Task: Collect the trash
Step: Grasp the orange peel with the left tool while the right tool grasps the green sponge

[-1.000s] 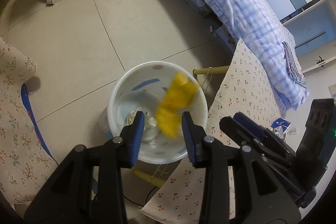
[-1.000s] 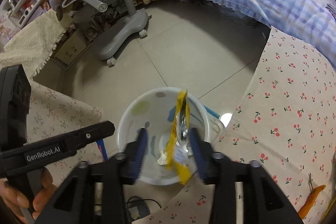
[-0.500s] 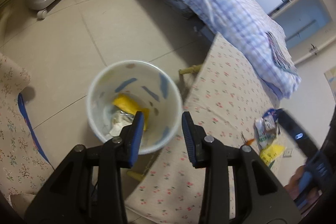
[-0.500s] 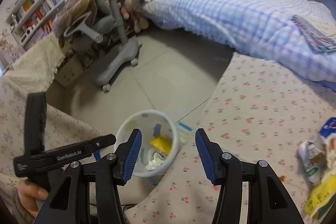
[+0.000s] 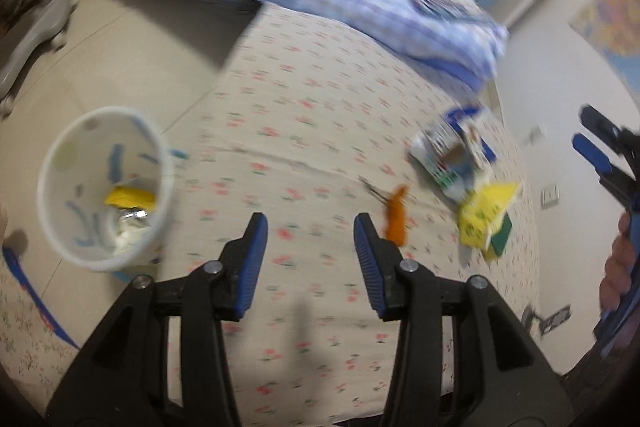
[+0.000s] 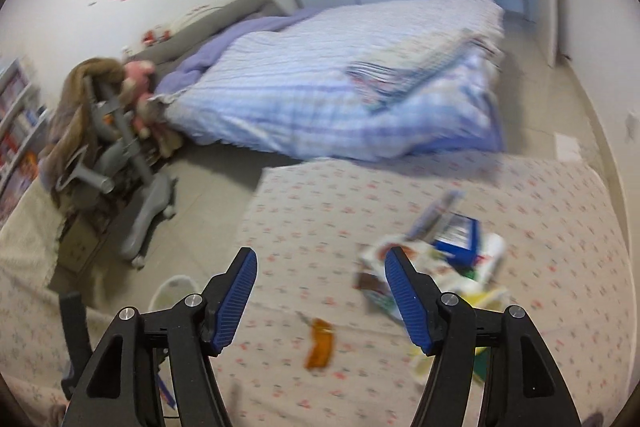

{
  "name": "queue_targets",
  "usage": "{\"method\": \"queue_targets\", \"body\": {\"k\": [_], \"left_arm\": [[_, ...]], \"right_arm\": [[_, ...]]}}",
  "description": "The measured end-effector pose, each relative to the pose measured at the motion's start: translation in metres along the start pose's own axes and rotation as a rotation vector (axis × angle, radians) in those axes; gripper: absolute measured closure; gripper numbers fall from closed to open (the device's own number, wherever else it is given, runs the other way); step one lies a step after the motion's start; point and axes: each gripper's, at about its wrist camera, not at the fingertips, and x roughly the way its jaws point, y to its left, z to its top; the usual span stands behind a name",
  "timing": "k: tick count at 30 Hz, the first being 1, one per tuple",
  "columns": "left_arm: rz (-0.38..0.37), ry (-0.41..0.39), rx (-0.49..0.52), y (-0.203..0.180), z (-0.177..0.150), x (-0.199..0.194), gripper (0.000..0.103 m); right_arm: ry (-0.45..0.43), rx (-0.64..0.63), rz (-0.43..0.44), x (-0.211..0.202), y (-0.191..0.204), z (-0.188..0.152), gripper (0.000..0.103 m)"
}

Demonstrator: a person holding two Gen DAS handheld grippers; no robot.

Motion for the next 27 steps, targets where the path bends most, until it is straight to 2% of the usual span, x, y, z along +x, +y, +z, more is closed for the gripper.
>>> {"method": "queue_targets", "body": {"k": [7, 11, 17, 18, 21, 27], "left_arm": [[0.028, 0.065, 0.145, -0.073, -0.014, 0.05, 0.055], [0.032, 0.094, 0.143, -0.09, -0.014, 0.073, 0.055], [0.076, 0.137, 0.113, -0.098, -0.014, 0.106, 0.055], [0.088, 0.137, 0.119, -0.1, -0.015, 0.11, 0.057], [0.131, 0.152, 0.141, -0.102, -0.016, 0.121, 0.089], [0.129, 0.113, 0.139, -0.102, -0.014, 0.111, 0.092]], "right_arm": [[0.087, 0.124, -0.09, 0.003, -0.071, -0.009, 0.035], [0.124, 0.199, -0.11, 0.004, -0.099, -0.016, 0.035], [0.177, 0.277, -0.142, 0.011, -0.133, -0.024, 0.035], [0.19, 0.293, -0.149, 0.013, -0.14, -0.026, 0.035], [0.225, 0.349, -0.147, 0.02, -0.16, -0.032, 0.035], [0.297, 0.48, -0.154, 0.034, -0.198, -0.049, 0.035]]}}
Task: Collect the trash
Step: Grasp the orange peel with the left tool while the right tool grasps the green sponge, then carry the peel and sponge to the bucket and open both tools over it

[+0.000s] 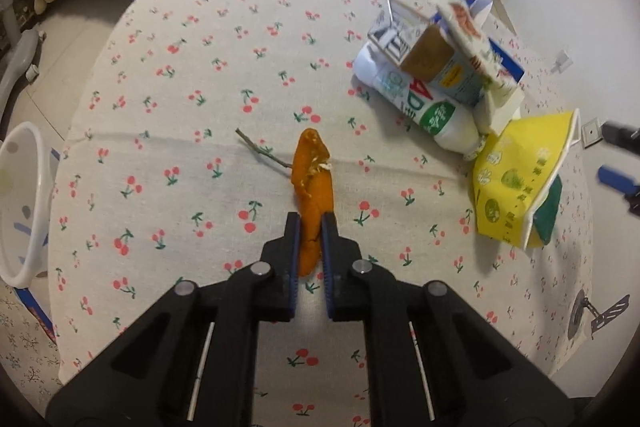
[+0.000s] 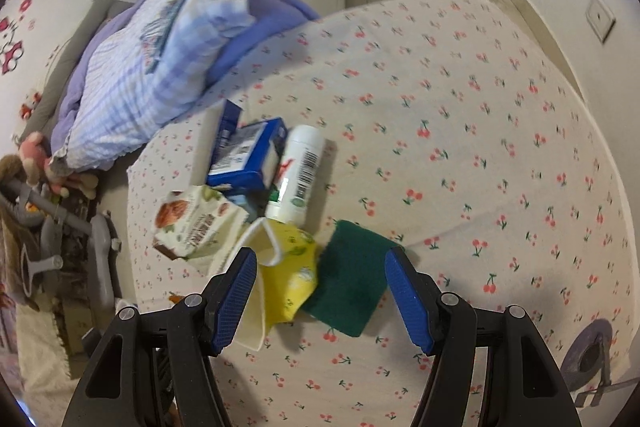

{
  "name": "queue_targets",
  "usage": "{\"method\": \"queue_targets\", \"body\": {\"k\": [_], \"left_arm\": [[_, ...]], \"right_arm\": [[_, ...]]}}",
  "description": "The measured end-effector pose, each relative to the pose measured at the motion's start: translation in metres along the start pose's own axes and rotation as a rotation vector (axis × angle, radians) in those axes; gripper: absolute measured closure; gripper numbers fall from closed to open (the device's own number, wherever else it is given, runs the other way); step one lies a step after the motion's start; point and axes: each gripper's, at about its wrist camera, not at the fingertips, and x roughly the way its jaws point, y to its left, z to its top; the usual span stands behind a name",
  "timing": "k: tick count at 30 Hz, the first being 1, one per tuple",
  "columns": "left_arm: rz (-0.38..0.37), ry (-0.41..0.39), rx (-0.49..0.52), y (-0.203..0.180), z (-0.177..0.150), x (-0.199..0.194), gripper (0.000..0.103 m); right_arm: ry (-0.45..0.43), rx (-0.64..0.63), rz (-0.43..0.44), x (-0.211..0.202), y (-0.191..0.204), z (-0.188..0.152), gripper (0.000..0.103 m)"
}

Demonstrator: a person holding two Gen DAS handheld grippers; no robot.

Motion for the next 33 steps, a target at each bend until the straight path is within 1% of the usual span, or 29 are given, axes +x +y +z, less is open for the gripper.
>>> {"method": "queue_targets", "body": {"k": [4, 7, 10, 12, 15, 19, 21, 22, 24, 27, 30, 33], "left_arm": [[-0.013, -0.027, -0.02, 0.007, -0.001, -0.015, 0.092], [-0.038, -0.041, -0.041, 0.017, -0.003, -0.027, 0.092], [-0.047, -0.058, -0.055, 0.026, -0.004, -0.035, 0.092], [-0.048, -0.067, -0.061, 0.032, -0.001, -0.039, 0.092], [-0.048, -0.074, -0.071, 0.04, -0.001, -0.043, 0.092], [-0.053, -0.074, -0.076, 0.045, -0.002, -0.044, 0.092], [-0.05, -0.078, -0.075, 0.048, -0.003, -0.046, 0.092], [-0.052, -0.08, -0.077, 0.049, -0.003, -0.048, 0.092], [-0.06, -0.08, -0.081, 0.052, -0.005, -0.051, 0.092], [-0.073, -0.089, -0.091, 0.058, -0.004, -0.057, 0.092], [-0.083, -0.103, -0.093, 0.062, -0.004, -0.064, 0.092], [-0.09, -0.114, -0.09, 0.066, -0.005, -0.07, 0.092]], "right_arm": [[0.069, 0.083, -0.027, 0.024, -0.02, -0.001, 0.035], [0.108, 0.124, -0.036, 0.041, -0.029, -0.002, 0.035], [0.121, 0.169, -0.051, 0.051, -0.037, -0.003, 0.035], [0.12, 0.2, -0.033, 0.054, -0.04, -0.002, 0.035], [0.125, 0.202, -0.027, 0.059, -0.036, -0.002, 0.035], [0.123, 0.218, -0.044, 0.072, -0.031, 0.001, 0.035], [0.12, 0.201, -0.093, 0.08, -0.028, 0.002, 0.038], [0.119, 0.182, -0.119, 0.082, -0.027, 0.002, 0.043], [0.116, 0.15, -0.145, 0.082, -0.023, 0.001, 0.045], [0.087, 0.148, -0.138, 0.069, -0.02, 0.001, 0.047], [-0.029, 0.122, -0.177, 0.035, -0.014, 0.006, 0.047], [-0.145, 0.062, -0.251, 0.008, -0.001, 0.007, 0.047]]}}
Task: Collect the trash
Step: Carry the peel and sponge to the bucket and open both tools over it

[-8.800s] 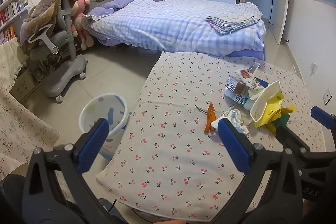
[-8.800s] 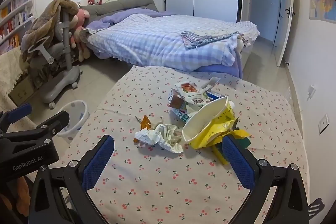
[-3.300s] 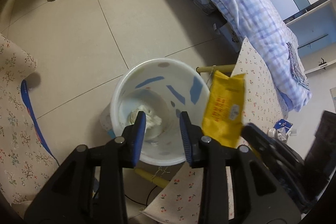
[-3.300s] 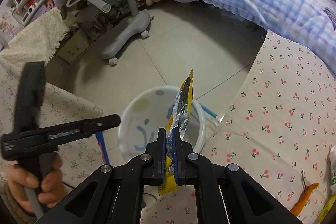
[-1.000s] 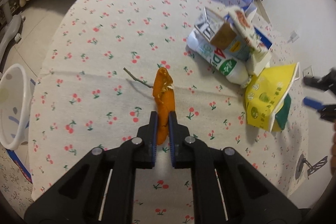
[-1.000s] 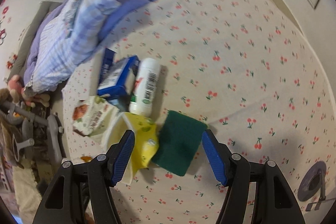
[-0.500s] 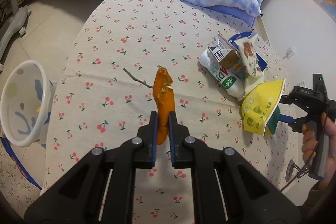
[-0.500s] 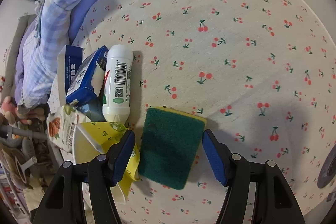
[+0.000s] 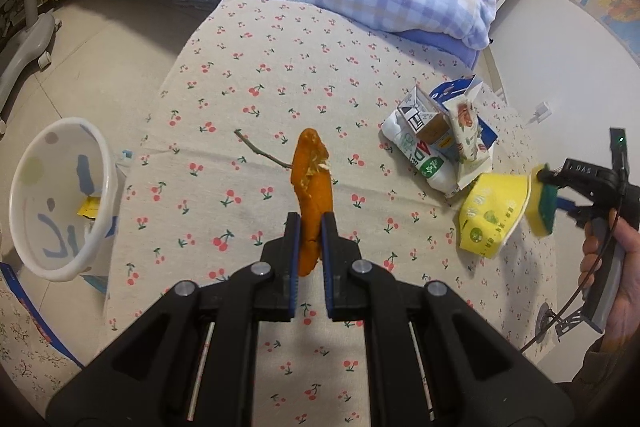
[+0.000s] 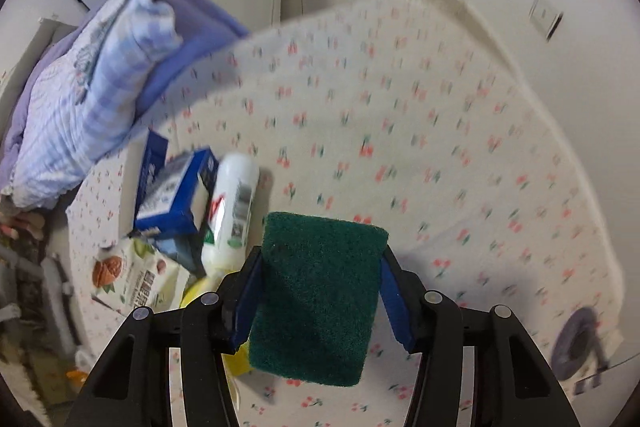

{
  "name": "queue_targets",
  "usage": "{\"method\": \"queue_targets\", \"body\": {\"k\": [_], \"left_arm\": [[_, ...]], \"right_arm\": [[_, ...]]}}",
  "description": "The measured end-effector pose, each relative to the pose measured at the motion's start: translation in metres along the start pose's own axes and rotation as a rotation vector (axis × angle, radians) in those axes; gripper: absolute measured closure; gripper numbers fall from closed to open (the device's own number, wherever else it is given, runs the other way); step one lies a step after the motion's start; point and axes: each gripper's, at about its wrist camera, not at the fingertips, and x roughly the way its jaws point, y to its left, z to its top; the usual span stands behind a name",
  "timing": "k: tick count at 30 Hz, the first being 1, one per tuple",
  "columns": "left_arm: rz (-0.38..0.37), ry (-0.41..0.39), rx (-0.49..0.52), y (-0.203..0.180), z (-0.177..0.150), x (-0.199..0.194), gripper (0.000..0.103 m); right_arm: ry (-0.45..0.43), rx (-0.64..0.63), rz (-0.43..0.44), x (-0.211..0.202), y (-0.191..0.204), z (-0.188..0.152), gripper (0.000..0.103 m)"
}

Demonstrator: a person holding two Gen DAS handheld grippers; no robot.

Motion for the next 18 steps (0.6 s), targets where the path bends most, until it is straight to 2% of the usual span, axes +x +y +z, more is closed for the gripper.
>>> {"method": "queue_targets", "body": {"k": [2, 4, 8, 12, 18], "left_arm": [[-0.004, -0.008, -0.004, 0.004, 0.0, -0.005, 0.092], [-0.014, -0.012, -0.017, 0.01, 0.0, -0.009, 0.092], [-0.017, -0.029, -0.05, 0.023, 0.0, -0.019, 0.092], [-0.021, -0.044, -0.076, 0.037, 0.0, -0.028, 0.092], [-0.017, -0.081, -0.126, 0.063, 0.001, -0.046, 0.092]], "right_arm": [[-0.053, -0.023, 0.028, -0.014, 0.011, 0.0, 0.048], [-0.07, -0.043, 0.11, -0.025, 0.023, 0.0, 0.047], [-0.085, -0.106, 0.217, -0.046, 0.053, -0.008, 0.047], [-0.148, -0.195, 0.263, -0.067, 0.091, -0.027, 0.047], [-0.154, -0.377, 0.388, -0.085, 0.153, -0.065, 0.047]]}}
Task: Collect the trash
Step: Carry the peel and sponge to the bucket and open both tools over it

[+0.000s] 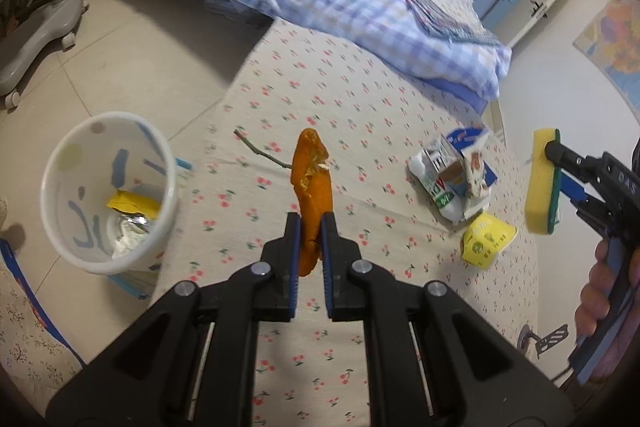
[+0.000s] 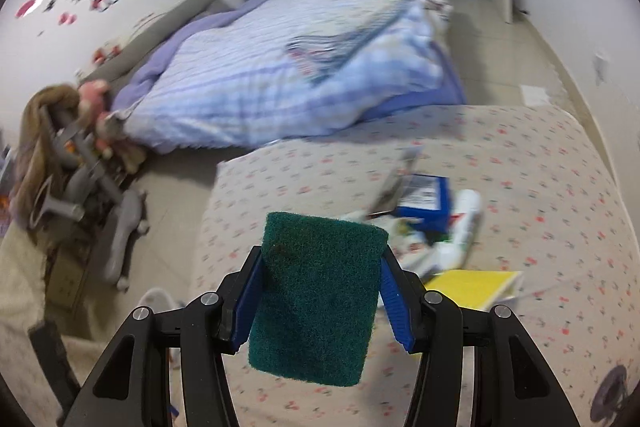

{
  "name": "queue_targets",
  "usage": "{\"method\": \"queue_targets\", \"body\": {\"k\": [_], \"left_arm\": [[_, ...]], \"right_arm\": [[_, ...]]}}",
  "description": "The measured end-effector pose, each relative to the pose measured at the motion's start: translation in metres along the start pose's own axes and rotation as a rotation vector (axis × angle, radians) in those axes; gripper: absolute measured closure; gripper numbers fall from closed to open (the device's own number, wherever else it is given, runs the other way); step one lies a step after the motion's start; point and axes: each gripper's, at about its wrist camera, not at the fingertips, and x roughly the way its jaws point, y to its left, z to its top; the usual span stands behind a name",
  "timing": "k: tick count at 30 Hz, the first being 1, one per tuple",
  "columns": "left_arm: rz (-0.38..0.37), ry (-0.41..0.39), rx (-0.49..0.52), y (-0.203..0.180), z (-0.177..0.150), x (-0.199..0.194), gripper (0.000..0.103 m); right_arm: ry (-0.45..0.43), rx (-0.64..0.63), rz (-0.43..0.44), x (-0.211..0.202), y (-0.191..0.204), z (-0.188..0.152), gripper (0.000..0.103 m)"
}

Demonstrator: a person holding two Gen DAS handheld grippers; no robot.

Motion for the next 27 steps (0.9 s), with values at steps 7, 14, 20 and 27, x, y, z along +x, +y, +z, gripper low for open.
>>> {"method": "queue_targets", "body": {"k": [7, 14, 20, 27], "left_arm": [[0.028, -0.057, -0.075, 0.035, 0.009, -0.02, 0.092], [0.077, -0.046, -0.177, 0.078, 0.014, -0.023, 0.092], [0.112, -0.025, -0.259, 0.108, 0.013, -0.026, 0.092], [0.137, 0.014, -0.307, 0.14, 0.014, -0.023, 0.092]], "right_arm": [[-0.006, -0.125, 0.087, 0.012, 0.065, -0.008, 0.047], [0.042, -0.184, 0.187, 0.033, 0.108, -0.018, 0.047], [0.113, -0.195, 0.258, 0.056, 0.141, -0.032, 0.047], [0.158, -0.266, 0.267, 0.079, 0.181, -0.048, 0.047]]}}
